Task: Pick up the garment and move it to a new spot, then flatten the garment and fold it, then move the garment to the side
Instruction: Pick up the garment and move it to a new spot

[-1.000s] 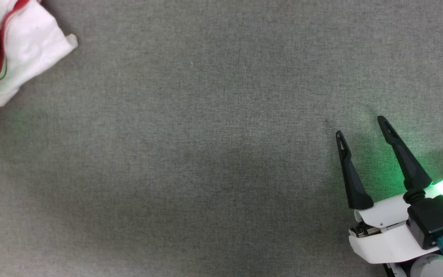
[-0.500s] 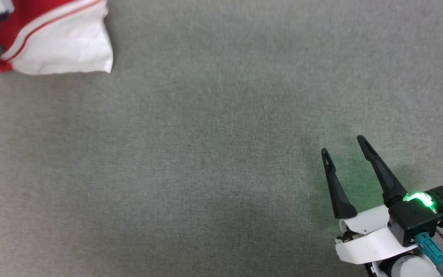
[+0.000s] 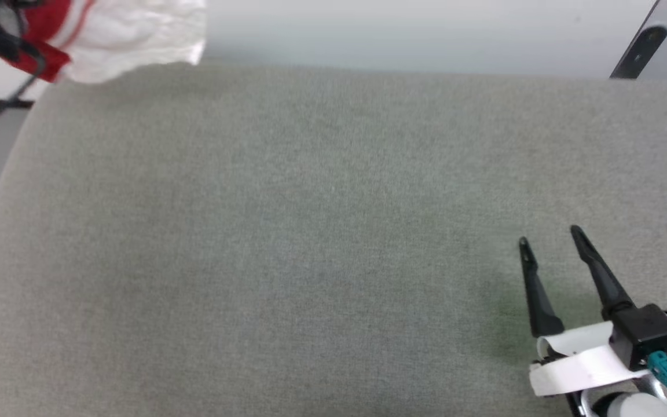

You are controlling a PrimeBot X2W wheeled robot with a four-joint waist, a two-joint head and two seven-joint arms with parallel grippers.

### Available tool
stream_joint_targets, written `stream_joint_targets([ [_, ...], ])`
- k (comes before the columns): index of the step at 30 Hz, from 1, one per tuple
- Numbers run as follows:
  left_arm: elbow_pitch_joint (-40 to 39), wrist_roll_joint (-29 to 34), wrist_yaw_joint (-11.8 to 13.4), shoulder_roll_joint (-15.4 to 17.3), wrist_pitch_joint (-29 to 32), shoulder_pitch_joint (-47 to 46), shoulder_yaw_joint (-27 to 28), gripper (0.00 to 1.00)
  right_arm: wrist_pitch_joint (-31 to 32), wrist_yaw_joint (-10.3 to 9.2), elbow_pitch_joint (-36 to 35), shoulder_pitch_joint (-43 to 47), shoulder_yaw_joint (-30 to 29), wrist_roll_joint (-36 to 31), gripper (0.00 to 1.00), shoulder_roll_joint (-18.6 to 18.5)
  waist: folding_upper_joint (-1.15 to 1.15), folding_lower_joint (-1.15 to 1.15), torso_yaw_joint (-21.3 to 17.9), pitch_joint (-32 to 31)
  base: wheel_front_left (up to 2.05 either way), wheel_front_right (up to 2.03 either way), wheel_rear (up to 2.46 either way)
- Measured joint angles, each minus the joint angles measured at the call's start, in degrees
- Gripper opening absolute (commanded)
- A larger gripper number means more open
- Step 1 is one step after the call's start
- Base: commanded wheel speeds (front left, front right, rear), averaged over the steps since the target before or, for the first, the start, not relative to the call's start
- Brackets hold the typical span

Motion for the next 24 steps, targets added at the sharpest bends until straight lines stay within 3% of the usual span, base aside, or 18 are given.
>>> stream_joint_targets([
  [8, -3.5, -0.8, -1.1, -2.3, 0.0, 5.5, -1.5, 0.0, -0.7, 0.01, 2.4, 1.5, -6.1, -1.5, 1.0, 0.0, 0.0, 0.0, -3.2, -3.3, 0.0, 0.0, 0.0],
  [24, -15.8, -4.2, -1.4, -11.7, 4.2, 15.2, -5.4, 0.0, -1.3, 0.01, 2.5, 5.7, -16.3, -2.9, 1.0, -0.3, 0.0, 0.0, -15.0, -5.1, 0.0, 0.0, 0.0],
])
